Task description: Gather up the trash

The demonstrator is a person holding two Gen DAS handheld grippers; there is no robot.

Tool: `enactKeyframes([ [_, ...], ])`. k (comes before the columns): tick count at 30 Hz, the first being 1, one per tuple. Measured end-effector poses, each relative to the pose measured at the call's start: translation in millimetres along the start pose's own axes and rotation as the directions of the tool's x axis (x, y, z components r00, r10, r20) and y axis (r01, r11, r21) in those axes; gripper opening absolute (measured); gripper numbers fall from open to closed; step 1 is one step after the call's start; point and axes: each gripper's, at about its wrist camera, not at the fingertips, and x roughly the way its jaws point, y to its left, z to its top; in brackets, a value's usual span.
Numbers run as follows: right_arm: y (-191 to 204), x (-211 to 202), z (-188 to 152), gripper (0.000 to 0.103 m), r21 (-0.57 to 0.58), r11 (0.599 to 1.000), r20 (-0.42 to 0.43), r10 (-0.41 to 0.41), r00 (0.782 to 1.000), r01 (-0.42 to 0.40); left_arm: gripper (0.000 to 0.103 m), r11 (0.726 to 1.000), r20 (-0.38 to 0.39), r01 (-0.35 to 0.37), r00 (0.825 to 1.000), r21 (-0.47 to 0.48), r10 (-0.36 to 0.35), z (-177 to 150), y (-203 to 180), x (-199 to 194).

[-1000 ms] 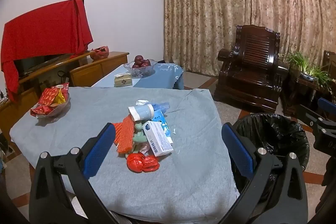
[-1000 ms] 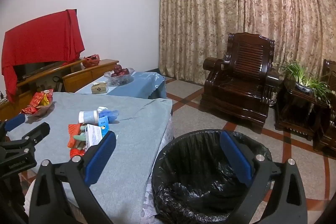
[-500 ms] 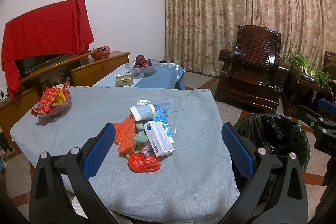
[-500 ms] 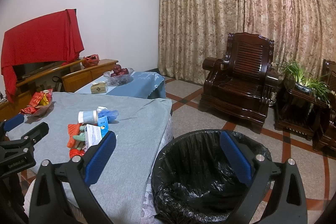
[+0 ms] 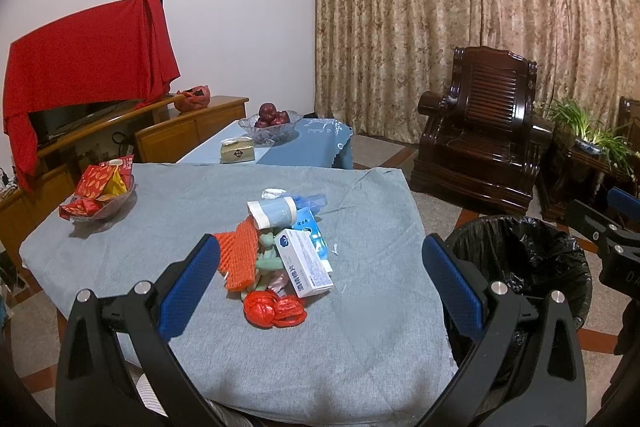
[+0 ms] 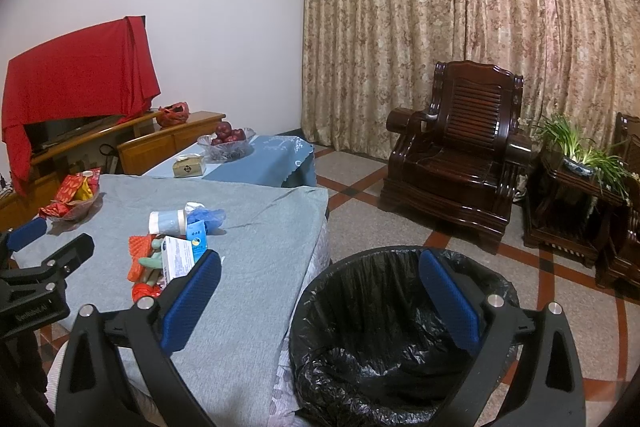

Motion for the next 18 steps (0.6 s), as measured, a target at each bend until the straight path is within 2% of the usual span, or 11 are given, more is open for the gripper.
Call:
enactKeyframes([
  [18, 0.9, 2.6, -0.9, 0.097, 0.001, 1.000, -0.007, 0.001, 1.000, -0.001, 0.098, 1.000, -0.003, 0.000, 1.000, -0.002, 0.000, -2.2, 6.0, 4.7],
])
